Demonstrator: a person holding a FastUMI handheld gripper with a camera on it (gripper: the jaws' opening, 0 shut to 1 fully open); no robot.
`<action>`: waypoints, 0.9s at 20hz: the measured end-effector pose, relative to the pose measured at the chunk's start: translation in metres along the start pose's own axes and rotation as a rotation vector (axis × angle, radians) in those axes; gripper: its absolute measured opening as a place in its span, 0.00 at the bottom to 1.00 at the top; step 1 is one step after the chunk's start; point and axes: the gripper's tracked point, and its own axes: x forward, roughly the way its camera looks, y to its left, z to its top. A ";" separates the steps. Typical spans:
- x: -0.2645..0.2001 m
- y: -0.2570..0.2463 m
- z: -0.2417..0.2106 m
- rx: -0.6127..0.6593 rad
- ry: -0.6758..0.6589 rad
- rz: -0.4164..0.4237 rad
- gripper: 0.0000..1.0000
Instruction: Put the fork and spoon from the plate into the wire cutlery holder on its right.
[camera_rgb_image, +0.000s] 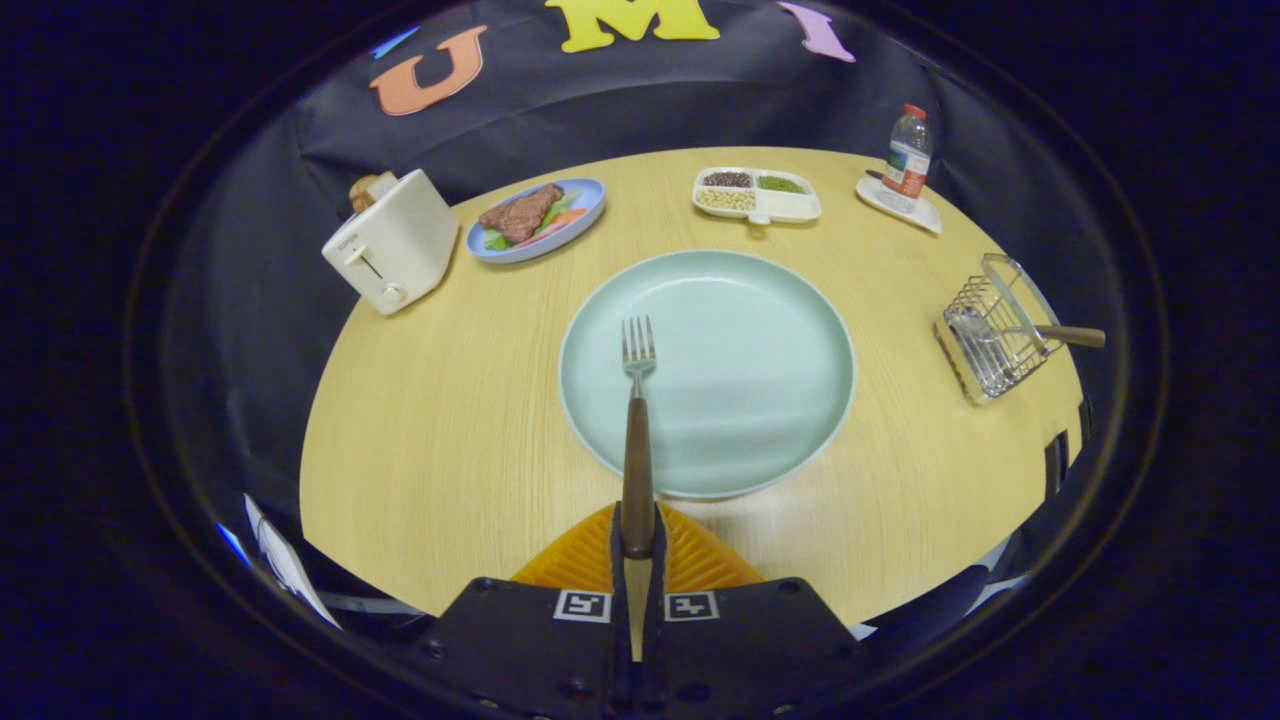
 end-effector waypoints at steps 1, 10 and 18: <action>-0.003 -0.003 0.000 -0.004 -0.008 0.004 0.04; -0.034 -0.017 0.020 -0.065 -0.126 0.036 0.01; -0.057 -0.036 0.038 -0.076 -0.211 0.037 0.01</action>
